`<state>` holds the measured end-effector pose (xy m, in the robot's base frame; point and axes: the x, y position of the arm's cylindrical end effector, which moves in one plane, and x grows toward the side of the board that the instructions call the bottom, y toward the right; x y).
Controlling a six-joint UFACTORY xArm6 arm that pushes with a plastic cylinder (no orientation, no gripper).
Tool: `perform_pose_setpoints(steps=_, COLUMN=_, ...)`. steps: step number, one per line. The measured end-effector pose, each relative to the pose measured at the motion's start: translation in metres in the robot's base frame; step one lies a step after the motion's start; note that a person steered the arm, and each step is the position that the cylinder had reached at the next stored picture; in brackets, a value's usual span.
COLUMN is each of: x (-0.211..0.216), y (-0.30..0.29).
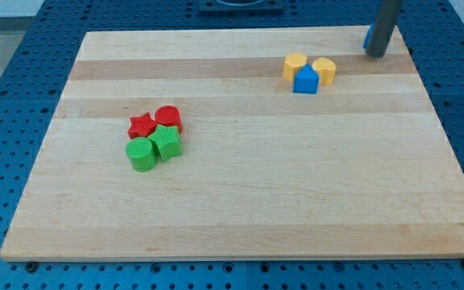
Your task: Move the yellow heart towards the top right
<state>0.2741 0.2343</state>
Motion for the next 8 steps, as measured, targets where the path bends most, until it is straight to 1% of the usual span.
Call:
perform_pose_setpoints(steps=2, x=0.058, y=-0.005)
perform_pose_setpoints(steps=3, x=0.076, y=-0.026)
perform_pose_setpoints(steps=5, x=0.079, y=-0.08)
perform_pose_setpoints(steps=6, x=0.079, y=-0.098)
perform_pose_setpoints(steps=8, x=0.052, y=-0.103)
